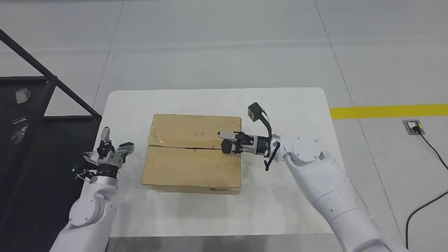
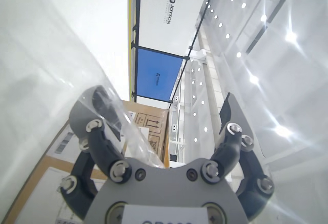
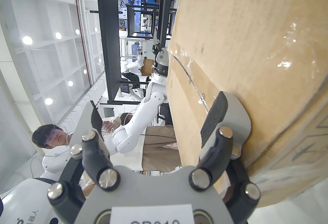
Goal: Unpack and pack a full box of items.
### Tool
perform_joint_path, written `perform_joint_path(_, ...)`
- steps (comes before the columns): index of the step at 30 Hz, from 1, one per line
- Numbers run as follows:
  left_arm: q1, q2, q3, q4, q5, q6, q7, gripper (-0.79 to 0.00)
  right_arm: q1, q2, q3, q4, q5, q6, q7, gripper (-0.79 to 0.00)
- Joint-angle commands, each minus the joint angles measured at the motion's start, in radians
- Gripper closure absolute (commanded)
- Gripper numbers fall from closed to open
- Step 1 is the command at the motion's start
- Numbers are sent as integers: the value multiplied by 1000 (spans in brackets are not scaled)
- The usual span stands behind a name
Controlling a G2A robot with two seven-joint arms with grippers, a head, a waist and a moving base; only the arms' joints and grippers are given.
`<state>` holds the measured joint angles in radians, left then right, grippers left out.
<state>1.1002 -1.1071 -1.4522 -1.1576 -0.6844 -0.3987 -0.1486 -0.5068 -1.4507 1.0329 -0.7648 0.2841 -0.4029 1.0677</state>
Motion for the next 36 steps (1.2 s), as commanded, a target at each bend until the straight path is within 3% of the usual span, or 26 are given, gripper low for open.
perform_joint_path(1,27,1,-18,-43,38,-42,29,-785,0,0,0,0,0,0,0,-785)
perform_joint_path(10,134,4,-100,-262,157,-86,120,-785,0,0,0,0,0,0,0,-785)
perform_joint_path(21,209,-3,-133,-451,260,-82,143,-785,-102,28,49,-155,-15,-28,-42,-785)
perform_joint_path(31,218,-16,-95,-539,322,-48,134,-785,-166,49,93,-240,0,-55,-46,-785)
perform_joint_path(36,197,-24,-59,-549,375,-22,137,-785,-206,61,123,-286,51,-124,-5,-785)
